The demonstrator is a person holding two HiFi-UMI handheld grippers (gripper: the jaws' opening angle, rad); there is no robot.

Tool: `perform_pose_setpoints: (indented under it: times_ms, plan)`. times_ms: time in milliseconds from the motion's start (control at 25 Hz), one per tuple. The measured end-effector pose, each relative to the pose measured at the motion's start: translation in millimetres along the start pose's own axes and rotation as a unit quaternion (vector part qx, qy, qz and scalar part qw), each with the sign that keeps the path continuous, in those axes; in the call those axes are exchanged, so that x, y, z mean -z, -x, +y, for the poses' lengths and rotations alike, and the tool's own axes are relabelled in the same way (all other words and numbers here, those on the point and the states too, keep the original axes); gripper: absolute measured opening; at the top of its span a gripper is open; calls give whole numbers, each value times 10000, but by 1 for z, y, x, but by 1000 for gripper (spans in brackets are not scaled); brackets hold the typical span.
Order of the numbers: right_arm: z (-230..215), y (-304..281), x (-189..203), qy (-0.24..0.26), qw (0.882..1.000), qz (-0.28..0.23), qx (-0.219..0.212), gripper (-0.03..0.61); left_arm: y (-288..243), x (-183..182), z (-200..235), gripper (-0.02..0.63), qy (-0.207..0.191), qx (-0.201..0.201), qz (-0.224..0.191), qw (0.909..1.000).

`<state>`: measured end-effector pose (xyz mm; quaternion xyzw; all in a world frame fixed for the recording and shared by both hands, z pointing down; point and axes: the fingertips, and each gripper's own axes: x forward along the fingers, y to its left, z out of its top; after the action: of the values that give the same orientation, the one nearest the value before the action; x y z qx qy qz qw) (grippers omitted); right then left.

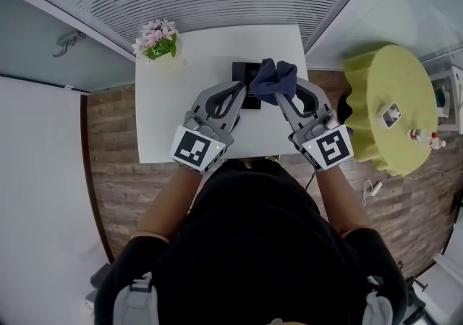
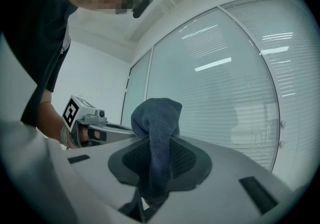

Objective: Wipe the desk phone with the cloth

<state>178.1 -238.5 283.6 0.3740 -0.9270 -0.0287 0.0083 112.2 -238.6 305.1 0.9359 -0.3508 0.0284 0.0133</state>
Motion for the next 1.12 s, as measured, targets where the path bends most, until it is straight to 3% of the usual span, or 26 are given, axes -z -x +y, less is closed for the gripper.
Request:
perform_pose_setpoints:
  times_ms: [1120]
  plan:
    - [-1,-2,9,-83,10000,-15,-24,91,-3,6,3,11,105,-74,115,9999]
